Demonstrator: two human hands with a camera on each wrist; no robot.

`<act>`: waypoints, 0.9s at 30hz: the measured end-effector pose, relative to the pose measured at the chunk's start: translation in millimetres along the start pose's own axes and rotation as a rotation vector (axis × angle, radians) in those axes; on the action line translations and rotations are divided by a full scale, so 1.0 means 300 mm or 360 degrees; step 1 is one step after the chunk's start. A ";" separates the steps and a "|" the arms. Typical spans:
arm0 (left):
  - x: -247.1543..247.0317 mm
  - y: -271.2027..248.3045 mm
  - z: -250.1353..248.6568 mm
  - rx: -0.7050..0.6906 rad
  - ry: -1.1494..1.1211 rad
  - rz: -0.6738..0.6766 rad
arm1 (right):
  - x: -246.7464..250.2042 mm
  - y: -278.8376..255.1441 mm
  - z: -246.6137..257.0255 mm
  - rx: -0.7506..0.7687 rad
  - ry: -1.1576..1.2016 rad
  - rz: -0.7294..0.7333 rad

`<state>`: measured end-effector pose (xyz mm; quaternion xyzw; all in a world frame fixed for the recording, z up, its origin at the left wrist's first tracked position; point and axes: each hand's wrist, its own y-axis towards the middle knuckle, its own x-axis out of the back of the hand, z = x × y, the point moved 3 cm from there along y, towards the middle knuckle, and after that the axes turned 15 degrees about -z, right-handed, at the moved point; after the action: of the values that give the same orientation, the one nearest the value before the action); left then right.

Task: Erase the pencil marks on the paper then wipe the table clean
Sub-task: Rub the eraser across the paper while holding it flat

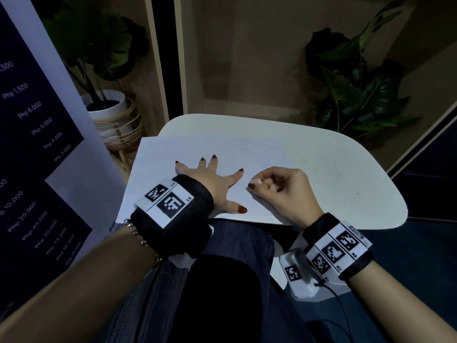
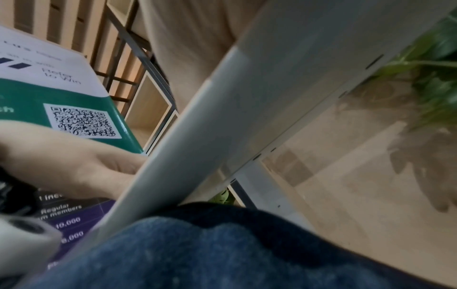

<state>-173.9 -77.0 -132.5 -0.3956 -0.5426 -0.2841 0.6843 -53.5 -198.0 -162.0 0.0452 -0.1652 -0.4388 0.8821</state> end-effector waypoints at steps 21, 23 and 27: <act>-0.004 0.002 0.000 -0.0003 -0.0004 -0.0007 | 0.000 -0.015 0.021 -0.0058 0.0018 0.0345; -0.004 0.003 0.001 -0.0001 -0.0003 -0.0003 | 0.000 -0.004 0.012 -0.0118 0.0102 0.0184; -0.003 0.000 0.001 -0.0002 -0.0001 -0.0010 | 0.002 -0.006 0.011 -0.0053 0.0053 0.0059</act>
<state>-174.3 -76.9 -133.4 -0.3944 -0.5438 -0.2863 0.6832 -55.5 -199.3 -159.2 0.0348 -0.1439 -0.4242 0.8934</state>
